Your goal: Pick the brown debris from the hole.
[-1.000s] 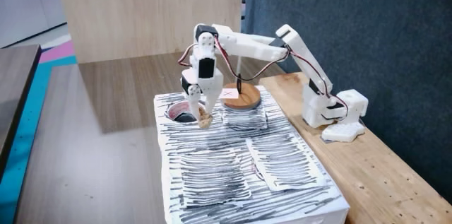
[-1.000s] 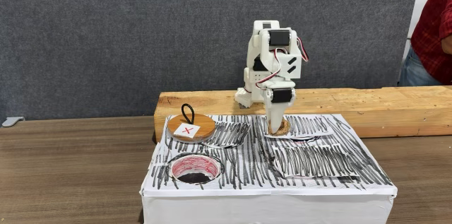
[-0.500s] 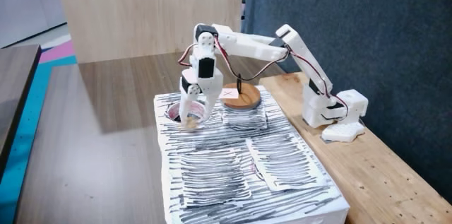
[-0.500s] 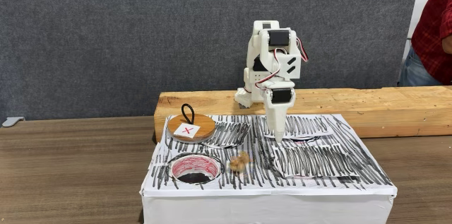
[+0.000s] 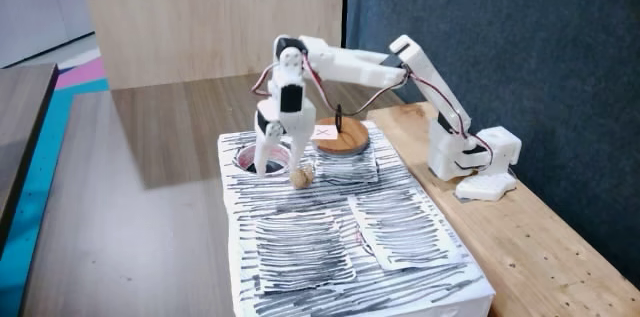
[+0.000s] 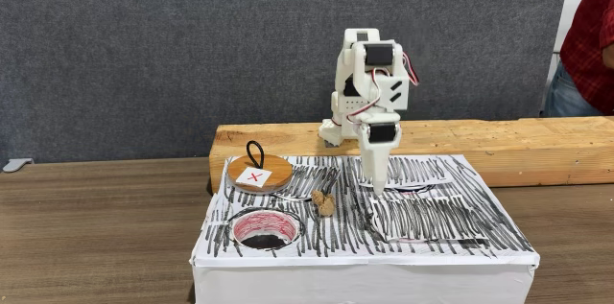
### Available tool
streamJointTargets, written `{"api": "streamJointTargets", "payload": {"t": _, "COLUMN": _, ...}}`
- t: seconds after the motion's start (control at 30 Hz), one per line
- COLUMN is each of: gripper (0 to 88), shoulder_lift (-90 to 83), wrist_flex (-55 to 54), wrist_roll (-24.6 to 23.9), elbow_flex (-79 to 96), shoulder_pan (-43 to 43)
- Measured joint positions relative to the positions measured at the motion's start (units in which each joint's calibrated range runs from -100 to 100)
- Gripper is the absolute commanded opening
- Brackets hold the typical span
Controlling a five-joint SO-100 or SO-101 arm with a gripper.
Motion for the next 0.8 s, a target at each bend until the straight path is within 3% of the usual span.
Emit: {"api": "streamJointTargets", "payload": {"t": 0.8, "gripper": 21.0, "shoulder_lift": 2.8, "wrist_flex": 0.0, "wrist_roll": 0.0, "elbow_flex": -0.3, "shoulder_pan": 0.0}}
